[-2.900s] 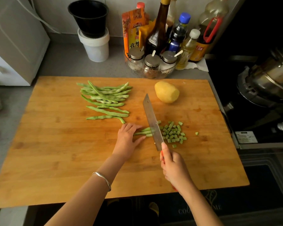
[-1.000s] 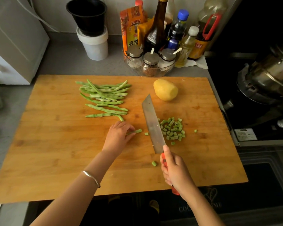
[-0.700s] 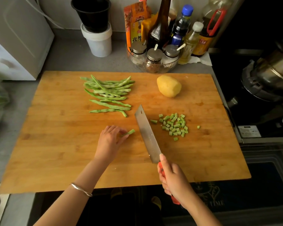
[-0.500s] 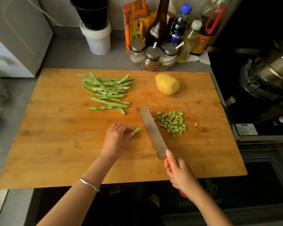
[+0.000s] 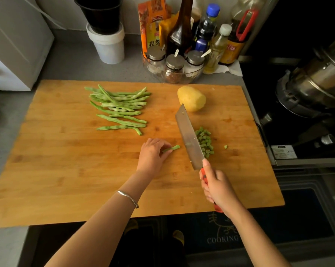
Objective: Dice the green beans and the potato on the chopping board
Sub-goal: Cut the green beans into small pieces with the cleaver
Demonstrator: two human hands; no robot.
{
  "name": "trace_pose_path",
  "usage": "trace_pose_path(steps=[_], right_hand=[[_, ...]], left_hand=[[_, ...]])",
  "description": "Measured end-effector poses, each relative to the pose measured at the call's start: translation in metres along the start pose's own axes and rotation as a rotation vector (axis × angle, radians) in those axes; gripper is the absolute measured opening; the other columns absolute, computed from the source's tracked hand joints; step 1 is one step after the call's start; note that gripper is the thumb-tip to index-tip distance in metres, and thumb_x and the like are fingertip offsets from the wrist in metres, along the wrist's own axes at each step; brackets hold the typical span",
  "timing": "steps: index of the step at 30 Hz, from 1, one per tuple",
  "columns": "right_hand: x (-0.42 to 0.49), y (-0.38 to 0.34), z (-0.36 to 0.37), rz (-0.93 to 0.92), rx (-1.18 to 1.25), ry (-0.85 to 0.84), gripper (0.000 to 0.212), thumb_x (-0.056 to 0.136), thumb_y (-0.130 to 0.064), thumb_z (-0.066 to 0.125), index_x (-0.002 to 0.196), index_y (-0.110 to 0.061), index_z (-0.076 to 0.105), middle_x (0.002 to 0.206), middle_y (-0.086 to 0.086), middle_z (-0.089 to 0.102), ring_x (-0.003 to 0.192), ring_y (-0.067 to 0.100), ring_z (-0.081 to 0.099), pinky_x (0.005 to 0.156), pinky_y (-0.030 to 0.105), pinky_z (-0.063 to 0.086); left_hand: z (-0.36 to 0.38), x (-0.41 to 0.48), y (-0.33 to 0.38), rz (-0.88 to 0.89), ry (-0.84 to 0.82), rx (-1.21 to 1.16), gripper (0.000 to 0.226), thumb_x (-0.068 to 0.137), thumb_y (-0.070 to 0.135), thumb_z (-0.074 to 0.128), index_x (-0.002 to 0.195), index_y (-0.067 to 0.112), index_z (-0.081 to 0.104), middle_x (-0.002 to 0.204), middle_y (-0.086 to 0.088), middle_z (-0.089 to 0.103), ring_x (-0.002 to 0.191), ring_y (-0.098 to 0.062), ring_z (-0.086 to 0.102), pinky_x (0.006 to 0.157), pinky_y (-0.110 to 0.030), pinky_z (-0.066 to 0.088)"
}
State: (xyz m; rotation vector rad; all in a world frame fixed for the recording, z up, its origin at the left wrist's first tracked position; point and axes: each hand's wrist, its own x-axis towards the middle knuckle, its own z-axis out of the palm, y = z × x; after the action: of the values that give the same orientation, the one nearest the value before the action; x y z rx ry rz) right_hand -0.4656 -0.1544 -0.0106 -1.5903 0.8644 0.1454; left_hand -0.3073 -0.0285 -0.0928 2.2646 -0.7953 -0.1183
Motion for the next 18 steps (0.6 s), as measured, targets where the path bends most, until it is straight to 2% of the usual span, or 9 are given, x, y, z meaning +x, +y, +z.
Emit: trace_pose_path(steps=[3,10,15,18], right_hand=[[0.002,0.001,0.008,-0.026,-0.052,0.005,0.053,0.098,-0.055,0.035,0.07,-0.011,0.046,0.048,-0.001,0.035,0.037,0.012,0.031,0.038,0.023,0.024],[0.007,0.007,0.016,-0.064,-0.176,0.008,0.055,0.097,-0.058,0.033,0.067,-0.014,0.047,0.046,-0.005,0.039,0.038,0.006,0.037,0.045,0.021,0.028],[0.016,0.007,0.023,-0.024,-0.214,0.024,0.057,0.095,-0.062,0.031,0.066,-0.015,0.045,0.043,-0.007,0.037,0.037,0.006,0.035,0.047,0.025,0.028],[0.028,0.0,0.026,0.001,-0.249,0.017,0.059,0.094,-0.065,0.029,0.064,-0.017,0.045,0.043,-0.007,0.037,0.038,0.009,0.035,0.047,0.026,0.028]], left_hand=[[0.001,-0.003,-0.002,-0.001,0.038,-0.009,0.017,0.082,0.023,0.072,0.097,0.016,0.069,0.097,0.001,0.066,0.088,-0.017,0.054,0.083,-0.03,0.042],[-0.001,-0.006,-0.003,-0.034,0.06,-0.058,0.009,0.079,0.014,0.074,0.087,0.015,0.071,0.088,0.002,0.067,0.084,-0.014,0.052,0.078,-0.027,0.043],[-0.003,-0.004,-0.003,-0.034,0.039,-0.071,0.007,0.08,0.017,0.073,0.087,0.016,0.072,0.088,0.003,0.068,0.086,-0.01,0.053,0.082,-0.023,0.04],[-0.005,-0.003,-0.002,-0.028,0.027,-0.045,0.009,0.08,0.016,0.074,0.088,0.016,0.073,0.091,0.002,0.07,0.092,-0.013,0.055,0.085,-0.019,0.035]])
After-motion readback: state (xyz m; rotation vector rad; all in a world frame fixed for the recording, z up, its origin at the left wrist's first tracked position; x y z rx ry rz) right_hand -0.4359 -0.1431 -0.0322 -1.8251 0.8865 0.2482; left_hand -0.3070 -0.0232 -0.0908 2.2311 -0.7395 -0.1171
